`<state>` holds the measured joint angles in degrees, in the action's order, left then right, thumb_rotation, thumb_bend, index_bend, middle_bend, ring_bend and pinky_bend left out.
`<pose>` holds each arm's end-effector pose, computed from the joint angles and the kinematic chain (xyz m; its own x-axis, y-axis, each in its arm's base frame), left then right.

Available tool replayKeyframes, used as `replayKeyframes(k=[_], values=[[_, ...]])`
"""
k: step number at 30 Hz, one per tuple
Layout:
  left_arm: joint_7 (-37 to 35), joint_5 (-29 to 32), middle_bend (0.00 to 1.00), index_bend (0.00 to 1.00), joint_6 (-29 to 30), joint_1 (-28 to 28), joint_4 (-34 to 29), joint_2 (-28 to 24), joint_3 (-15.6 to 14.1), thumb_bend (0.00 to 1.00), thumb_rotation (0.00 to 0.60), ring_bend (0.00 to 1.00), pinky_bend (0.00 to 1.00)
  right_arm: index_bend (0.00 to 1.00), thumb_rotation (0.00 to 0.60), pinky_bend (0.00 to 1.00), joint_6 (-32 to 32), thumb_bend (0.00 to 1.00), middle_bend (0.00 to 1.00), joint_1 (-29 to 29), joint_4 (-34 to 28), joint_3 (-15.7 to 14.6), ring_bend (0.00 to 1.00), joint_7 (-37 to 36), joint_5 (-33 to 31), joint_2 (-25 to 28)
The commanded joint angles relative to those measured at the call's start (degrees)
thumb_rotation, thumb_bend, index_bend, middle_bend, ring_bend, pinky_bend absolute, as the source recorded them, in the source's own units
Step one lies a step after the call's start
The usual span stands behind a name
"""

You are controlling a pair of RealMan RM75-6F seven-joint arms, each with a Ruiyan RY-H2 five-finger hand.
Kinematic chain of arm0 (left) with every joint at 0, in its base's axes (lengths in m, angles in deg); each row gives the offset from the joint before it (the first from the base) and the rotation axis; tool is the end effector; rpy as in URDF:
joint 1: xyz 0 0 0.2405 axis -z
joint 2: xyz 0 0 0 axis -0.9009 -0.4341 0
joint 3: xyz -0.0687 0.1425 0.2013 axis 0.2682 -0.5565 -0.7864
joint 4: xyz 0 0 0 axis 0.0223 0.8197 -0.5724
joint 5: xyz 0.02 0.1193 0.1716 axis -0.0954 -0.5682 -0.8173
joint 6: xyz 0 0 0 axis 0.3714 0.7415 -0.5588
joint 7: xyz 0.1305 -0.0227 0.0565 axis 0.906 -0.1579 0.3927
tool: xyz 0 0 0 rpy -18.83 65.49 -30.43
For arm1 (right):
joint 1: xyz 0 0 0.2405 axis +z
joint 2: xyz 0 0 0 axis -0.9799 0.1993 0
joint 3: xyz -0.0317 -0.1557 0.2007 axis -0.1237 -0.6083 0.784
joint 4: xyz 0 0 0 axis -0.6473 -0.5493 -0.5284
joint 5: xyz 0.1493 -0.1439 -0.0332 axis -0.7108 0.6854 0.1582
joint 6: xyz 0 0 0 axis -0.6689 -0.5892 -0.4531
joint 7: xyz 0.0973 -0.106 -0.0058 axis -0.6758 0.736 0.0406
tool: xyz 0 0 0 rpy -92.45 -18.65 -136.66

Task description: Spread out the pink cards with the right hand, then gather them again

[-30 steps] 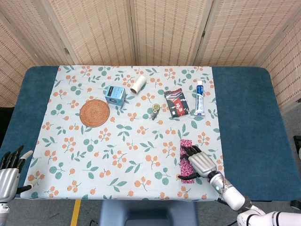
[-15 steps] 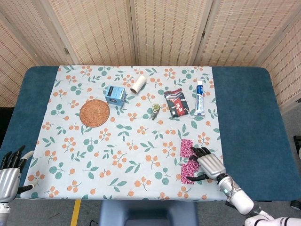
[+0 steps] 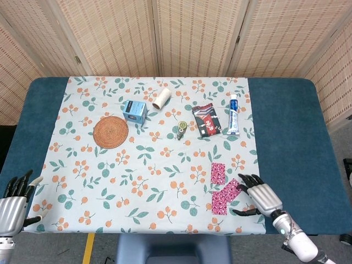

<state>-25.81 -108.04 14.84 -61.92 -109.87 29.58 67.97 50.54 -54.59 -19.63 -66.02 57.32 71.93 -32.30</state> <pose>-0.3238 0.1572 0.1390 0.4477 0.0473 0.8929 0.8938 0.0049 -0.4484 -0.2694 -0.2068 0.0380 0.4851 -0.5047 0.7141 -0.8745 -0.2827 0.3942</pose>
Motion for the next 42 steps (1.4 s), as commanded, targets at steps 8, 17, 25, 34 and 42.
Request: replayKeyframes(k=[8,17,25,34,42], values=[[-0.1,-0.1,0.04,0.2,0.8,-0.7,-0.5,-0.6,-0.2,0.22,0.6,0.12,0.0,0.23,0.154,0.0,-2.0,0.21,0.04,-0.3,1.5,-0.8,0.0,-1.8,3.2,-1.9],[-0.2,-0.2,0.04,0.2,0.9,-0.8,-0.5,-0.6,-0.3,0.22,0.6,0.12,0.0,0.23,0.156,0.0,-2.4,0.21,0.04,-1.0,3.4,-0.1,0.0,-1.5,1.4,-1.8],[-0.1,-0.5,0.04,0.2,1.3,-1.0,-0.6,-0.7,-0.4,0.22,0.6,0.12,0.0,0.23,0.155,0.0,-2.3,0.21,0.04,-1.7,4.8,1.1,0.0,-1.6,-0.7,-0.6],[-0.1,-0.6,0.05,0.2,1.4,-1.2,-0.6,-0.5,-0.4,0.22,0.6,0.12,0.0,0.23,0.155,0.0,-1.2,0.21,0.04,-1.6,3.7,2.9,0.0,-2.9,0.2,0.4],[-0.4,-0.5,0.05,0.2,1.6,-1.5,-0.4,-0.7,-0.5,0.22,0.6,0.12,0.0,0.23,0.157,0.0,-4.6,0.21,0.04,1.2,4.2,4.8,0.0,-1.8,0.1,-3.5]])
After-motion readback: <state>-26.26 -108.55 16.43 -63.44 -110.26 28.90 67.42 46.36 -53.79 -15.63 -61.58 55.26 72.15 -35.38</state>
